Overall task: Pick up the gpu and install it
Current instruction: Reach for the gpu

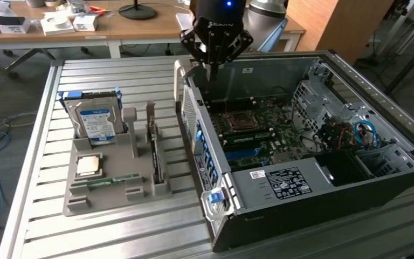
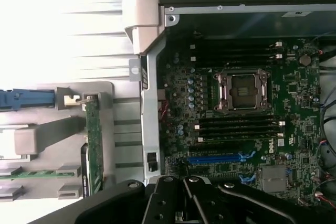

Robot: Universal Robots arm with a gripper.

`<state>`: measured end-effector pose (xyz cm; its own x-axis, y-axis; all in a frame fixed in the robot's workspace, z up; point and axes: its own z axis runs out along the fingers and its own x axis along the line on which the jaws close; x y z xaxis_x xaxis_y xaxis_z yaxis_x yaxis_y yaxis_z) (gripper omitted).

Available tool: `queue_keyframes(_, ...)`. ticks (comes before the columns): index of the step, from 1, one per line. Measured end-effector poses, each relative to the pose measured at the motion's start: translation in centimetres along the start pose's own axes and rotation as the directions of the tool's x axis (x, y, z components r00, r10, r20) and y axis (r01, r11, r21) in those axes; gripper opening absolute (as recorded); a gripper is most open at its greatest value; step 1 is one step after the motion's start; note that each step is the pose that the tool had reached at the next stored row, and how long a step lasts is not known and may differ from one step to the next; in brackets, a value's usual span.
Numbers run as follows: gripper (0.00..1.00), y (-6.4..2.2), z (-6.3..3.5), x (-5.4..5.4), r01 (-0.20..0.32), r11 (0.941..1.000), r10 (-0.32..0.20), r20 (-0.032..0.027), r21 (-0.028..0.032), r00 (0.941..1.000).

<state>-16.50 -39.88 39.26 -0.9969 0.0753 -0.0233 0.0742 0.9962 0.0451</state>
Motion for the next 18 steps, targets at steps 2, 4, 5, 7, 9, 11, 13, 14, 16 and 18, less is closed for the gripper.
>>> queue_keyframes(2,0.11,-0.02,0.00,0.3,0.000,1.0000,0.000,0.0000,0.0000,1.0000)
queue_keyframes(4,0.11,-0.05,0.00,0.6,0.000,1.0000,0.000,0.0000,0.0000,1.0000)
queue_keyframes(5,0.11,-0.06,0.00,0.8,0.000,1.0000,0.000,0.0000,0.0000,1.0000)
queue_keyframes(7,0.11,-0.08,0.00,1.1,0.000,1.0000,0.000,0.0000,-0.0001,1.0000)
queue_keyframes(9,0.11,-0.10,0.00,1.4,0.000,1.0000,0.000,0.0000,0.0000,1.0000)
queue_keyframes(11,0.11,-0.13,0.01,1.7,0.000,1.0000,0.000,0.0000,0.0000,1.0000)
queue_keyframes(13,0.11,-0.15,0.01,1.9,0.000,1.0000,0.000,0.0000,-0.0001,1.0000)
queue_keyframes(14,0.11,-0.15,0.01,2.0,0.000,1.0000,0.000,0.0000,0.0000,1.0000)
queue_keyframes(16,0.11,-0.17,0.02,2.2,0.000,1.0000,0.000,0.0000,-0.0001,1.0000)
queue_keyframes(18,0.11,-0.18,0.02,2.4,0.000,1.0000,0.000,0.0000,0.0000,1.0000)
